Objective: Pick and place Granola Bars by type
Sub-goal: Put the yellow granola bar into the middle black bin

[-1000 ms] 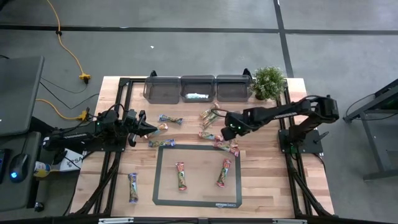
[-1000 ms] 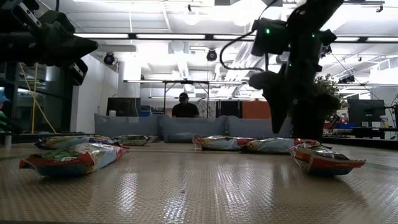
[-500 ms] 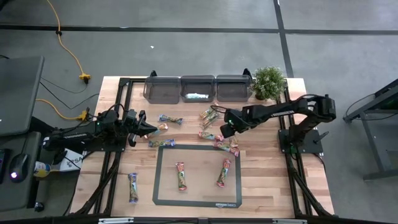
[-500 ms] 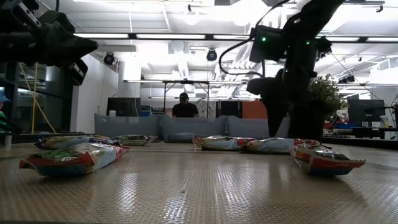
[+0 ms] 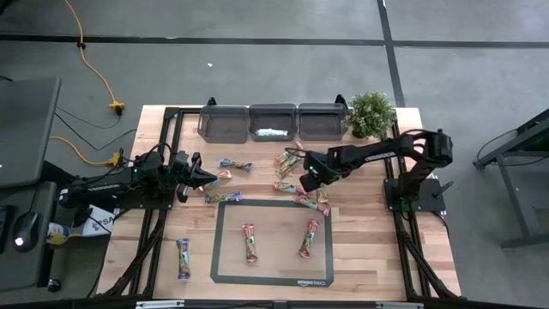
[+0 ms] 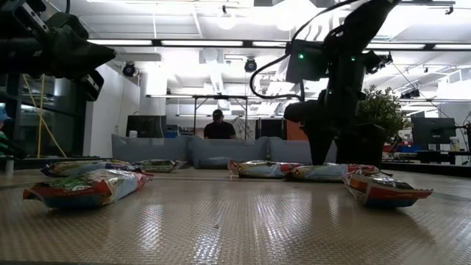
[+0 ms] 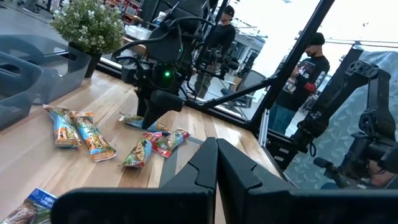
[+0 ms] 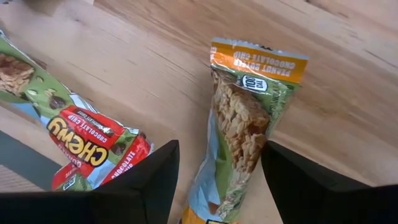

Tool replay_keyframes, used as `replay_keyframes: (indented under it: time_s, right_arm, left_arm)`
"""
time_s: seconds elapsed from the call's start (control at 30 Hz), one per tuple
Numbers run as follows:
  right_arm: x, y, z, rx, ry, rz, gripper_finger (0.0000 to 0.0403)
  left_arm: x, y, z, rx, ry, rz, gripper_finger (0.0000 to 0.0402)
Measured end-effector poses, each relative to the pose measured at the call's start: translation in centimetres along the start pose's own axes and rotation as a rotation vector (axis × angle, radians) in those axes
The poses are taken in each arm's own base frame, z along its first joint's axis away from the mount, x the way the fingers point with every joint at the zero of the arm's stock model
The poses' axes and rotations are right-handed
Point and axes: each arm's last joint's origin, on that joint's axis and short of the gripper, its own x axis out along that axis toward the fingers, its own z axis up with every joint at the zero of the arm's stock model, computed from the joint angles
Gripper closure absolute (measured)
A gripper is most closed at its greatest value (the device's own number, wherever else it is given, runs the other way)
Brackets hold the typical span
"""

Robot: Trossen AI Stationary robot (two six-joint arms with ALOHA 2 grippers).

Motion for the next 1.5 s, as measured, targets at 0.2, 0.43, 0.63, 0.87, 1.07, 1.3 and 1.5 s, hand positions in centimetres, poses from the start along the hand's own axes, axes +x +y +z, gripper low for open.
replay_keyframes:
  time_s: [0.2, 0.43, 0.63, 0.87, 1.07, 1.3, 1.5]
  right_arm:
    - [0.57, 0.04, 0.05, -0.015, 0.029, -0.048, 0.0204]
    - [0.48, 0.25, 0.21, -0.032, 0.024, -0.062, 0.0229]
    - [0.49, 0.25, 0.21, -0.033, 0.02, -0.065, 0.0231]
    - [0.5, 0.22, 0.22, -0.028, 0.015, -0.069, 0.024]
    - [0.51, 0.18, 0.19, -0.036, 0.016, -0.072, 0.0267]
    - [0.52, 0.15, 0.19, -0.05, 0.016, -0.074, 0.029]
    - [0.53, 0.24, 0.27, -0.053, 0.004, -0.064, 0.031]
  left_arm:
    - [0.0, 0.0, 0.0, 0.0, 0.0, 0.001, 0.0401]
    - [0.0, 0.01, 0.0, 0.0, -0.002, 0.003, 0.0401]
    - [0.0, 0.01, 0.01, 0.0, -0.002, 0.003, 0.0401]
    - [0.0, 0.01, 0.0, 0.0, -0.001, 0.003, 0.0401]
    - [0.0, 0.01, 0.01, 0.0, -0.001, 0.003, 0.0401]
    - [0.0, 0.01, 0.01, 0.0, -0.001, 0.003, 0.0401]
    - [0.0, 0.01, 0.0, 0.0, -0.001, 0.002, 0.0401]
